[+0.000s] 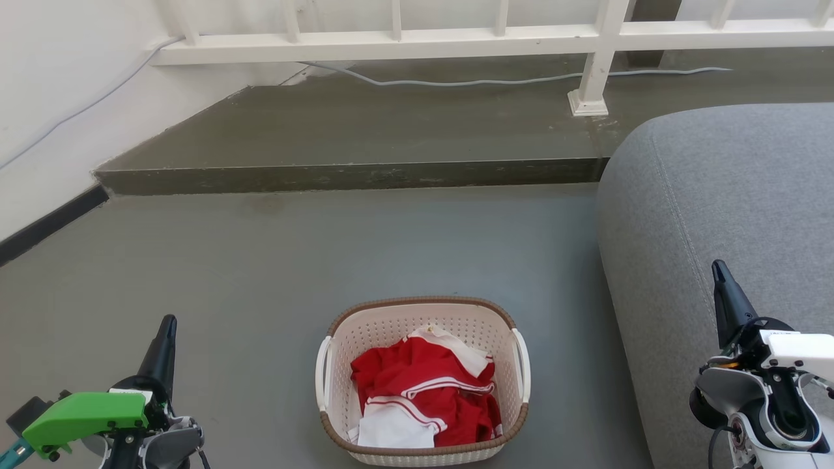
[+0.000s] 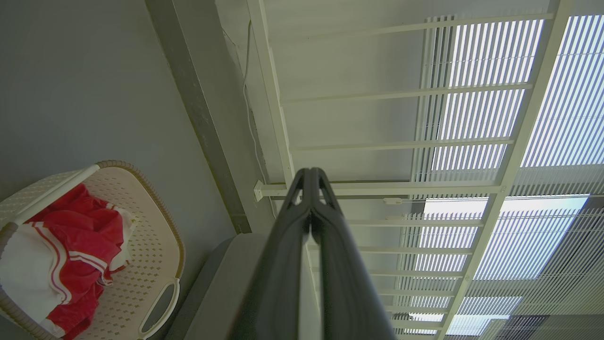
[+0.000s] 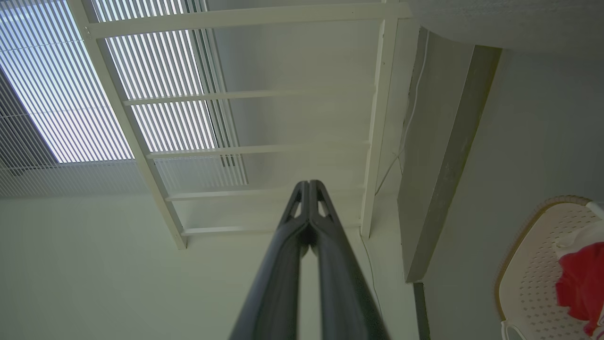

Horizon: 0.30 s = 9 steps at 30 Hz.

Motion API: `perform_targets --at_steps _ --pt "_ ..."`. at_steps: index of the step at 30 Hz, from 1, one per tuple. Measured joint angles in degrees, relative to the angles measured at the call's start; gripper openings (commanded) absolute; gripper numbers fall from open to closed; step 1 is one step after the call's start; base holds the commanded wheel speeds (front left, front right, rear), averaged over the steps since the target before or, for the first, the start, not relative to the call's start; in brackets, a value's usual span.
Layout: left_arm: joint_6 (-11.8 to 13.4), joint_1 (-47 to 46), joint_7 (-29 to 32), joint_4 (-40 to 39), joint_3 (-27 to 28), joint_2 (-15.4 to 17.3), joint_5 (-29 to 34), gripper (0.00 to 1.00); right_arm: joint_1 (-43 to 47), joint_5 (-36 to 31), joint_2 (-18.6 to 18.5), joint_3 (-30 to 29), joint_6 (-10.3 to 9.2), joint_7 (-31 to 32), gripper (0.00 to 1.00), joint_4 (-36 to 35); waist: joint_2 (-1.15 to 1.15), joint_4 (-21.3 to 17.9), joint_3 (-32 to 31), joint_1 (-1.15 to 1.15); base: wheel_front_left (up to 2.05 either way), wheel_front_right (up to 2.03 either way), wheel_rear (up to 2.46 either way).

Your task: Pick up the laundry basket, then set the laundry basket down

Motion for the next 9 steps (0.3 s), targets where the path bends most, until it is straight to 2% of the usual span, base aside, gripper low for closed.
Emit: perform_targets --at_steps 9 --pt "0.0 0.0 0.0 0.0 0.0 0.0 0.0 0.0 0.0 0.0 0.0 0.0 0.0 0.4 0.0 0.1 0.0 0.0 0.0 0.0 0.0 0.0 0.0"
